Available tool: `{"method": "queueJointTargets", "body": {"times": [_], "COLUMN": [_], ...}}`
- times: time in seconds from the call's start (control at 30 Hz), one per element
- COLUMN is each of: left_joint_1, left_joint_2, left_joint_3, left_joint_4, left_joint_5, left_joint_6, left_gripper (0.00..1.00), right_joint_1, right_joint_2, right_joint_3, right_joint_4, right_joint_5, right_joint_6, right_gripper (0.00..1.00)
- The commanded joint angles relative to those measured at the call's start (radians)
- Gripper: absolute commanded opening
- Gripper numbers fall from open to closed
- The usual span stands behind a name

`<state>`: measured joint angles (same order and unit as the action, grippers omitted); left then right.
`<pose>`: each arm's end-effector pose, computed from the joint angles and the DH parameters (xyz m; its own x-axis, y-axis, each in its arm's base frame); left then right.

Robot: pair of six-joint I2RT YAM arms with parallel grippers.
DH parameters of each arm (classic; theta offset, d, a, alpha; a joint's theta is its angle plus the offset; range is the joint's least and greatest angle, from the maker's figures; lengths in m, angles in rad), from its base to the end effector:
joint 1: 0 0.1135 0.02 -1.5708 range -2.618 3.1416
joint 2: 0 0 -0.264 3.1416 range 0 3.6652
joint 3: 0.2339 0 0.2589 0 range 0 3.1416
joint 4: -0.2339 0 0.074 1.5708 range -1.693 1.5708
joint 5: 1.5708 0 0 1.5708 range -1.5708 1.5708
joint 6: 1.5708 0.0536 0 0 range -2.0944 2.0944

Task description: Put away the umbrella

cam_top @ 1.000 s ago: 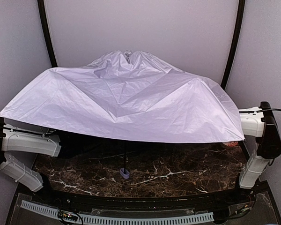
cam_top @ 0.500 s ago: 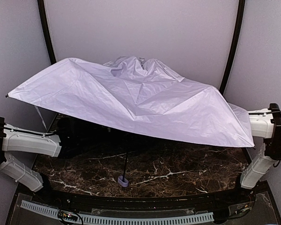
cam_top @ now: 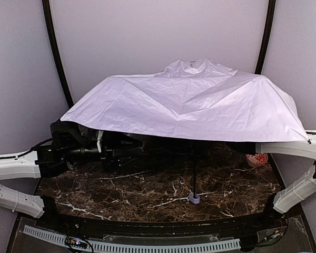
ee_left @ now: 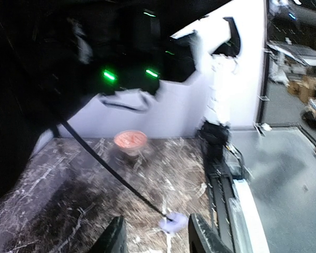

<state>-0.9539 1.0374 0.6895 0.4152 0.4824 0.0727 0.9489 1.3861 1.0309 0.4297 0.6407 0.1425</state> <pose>0.1326 -0.2299 0.3195 0.1107 -0.0449 -0.9928 0.9849 0.1386 0.1036 0.2271 0.2619 0.3504 -0.0003 0.1950 -0.9808 -0.3074 0.9333 0.1857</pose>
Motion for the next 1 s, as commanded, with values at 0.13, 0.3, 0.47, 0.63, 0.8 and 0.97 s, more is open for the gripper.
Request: {"method": "queueJointTargets", "body": {"times": [0.13, 0.3, 0.47, 0.63, 0.8, 0.97], "left_joint_1": [-0.02, -0.019, -0.019, -0.019, -0.018, 0.029], "left_joint_2": [-0.146, -0.278, -0.42, -0.376, -0.183, 0.071], "left_joint_3": [0.08, 0.075, 0.153, 0.341, 0.538, 0.705], "left_joint_4": [-0.415, -0.395, -0.318, -0.396, -0.47, -0.538], "left_joint_5": [0.157, 0.109, -0.195, -0.446, -0.598, -0.426], "left_joint_6": [0.192, 0.168, -0.021, -0.145, -0.108, -0.123], "left_gripper": [0.41, 0.44, 0.5, 0.56, 0.79, 0.87], "right_joint_1": [-0.144, -0.218, -0.316, -0.345, -0.327, -0.212], "right_joint_2": [-0.085, -0.108, -0.146, -0.168, -0.154, -0.124], "right_joint_3": [-0.002, -0.036, -0.09, -0.146, -0.131, -0.098], "right_joint_4": [0.302, 0.405, 0.327, 0.303, 0.275, 0.298], "right_joint_5": [-0.058, -0.165, -0.34, -0.504, -0.646, -0.706], "right_joint_6": [-0.083, -0.188, -0.204, -0.217, -0.182, -0.201], "right_gripper": [0.0, 0.0, 0.0, 0.01, 0.05, 0.06]}}
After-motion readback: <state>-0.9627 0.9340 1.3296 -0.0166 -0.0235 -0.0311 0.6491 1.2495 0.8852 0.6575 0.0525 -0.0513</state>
